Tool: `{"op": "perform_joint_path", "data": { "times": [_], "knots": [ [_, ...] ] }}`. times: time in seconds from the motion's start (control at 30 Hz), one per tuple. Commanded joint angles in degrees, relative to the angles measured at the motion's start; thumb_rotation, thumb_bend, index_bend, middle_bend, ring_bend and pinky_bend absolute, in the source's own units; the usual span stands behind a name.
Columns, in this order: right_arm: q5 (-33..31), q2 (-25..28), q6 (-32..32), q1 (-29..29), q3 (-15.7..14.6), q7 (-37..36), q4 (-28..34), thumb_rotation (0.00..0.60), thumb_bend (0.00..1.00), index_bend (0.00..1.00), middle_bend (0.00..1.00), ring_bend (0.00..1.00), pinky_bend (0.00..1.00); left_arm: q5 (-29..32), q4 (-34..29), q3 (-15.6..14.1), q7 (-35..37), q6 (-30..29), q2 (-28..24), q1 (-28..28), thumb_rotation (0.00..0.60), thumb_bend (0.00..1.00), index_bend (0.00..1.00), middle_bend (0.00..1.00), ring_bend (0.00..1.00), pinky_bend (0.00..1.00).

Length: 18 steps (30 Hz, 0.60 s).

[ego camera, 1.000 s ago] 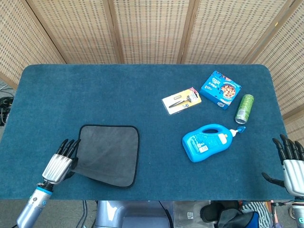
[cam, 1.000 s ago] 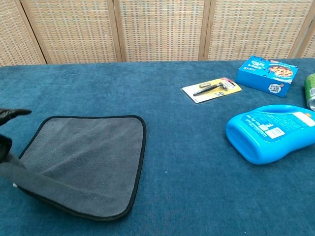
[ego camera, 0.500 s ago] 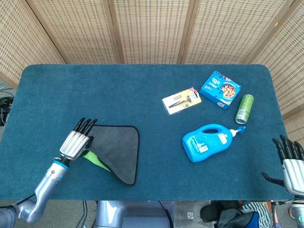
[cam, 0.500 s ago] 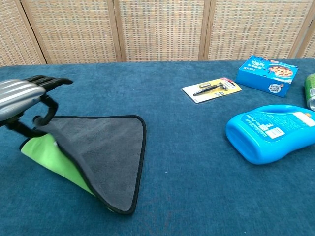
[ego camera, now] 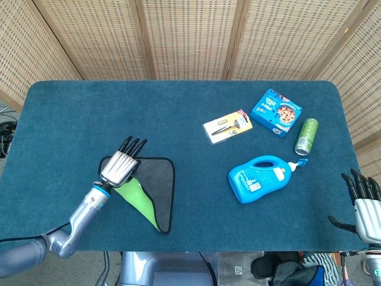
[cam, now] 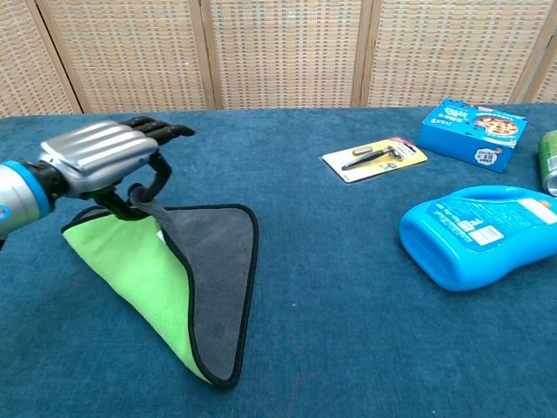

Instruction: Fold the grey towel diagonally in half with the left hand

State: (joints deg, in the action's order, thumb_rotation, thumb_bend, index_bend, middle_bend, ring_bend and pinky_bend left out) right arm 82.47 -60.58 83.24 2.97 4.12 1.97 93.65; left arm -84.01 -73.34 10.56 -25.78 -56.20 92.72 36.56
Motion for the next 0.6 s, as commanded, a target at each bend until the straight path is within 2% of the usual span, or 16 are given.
{"op": "perform_joint_path", "data": {
  "times": [0.03,0.6],
  "knots": [
    [0.0,0.0,0.0,0.0,0.0,-0.2,0.0,0.600,0.00,0.00,0.00,0.00,0.00,0.4,0.6,-0.1,-0.8,0.6,1.2,1.2,0.600,0.36,0.71,0.00,0.00,0.00],
    [0.6,0.3,0.1,0.0,-0.3,-1.1,0.2,0.600,0.00,0.00,0.00,0.00,0.00,5.0,4.7,1.5,-5.7,4.2,6.1,8.0,0.600,0.36,0.71,0.00,0.00,0.00]
  ]
}}
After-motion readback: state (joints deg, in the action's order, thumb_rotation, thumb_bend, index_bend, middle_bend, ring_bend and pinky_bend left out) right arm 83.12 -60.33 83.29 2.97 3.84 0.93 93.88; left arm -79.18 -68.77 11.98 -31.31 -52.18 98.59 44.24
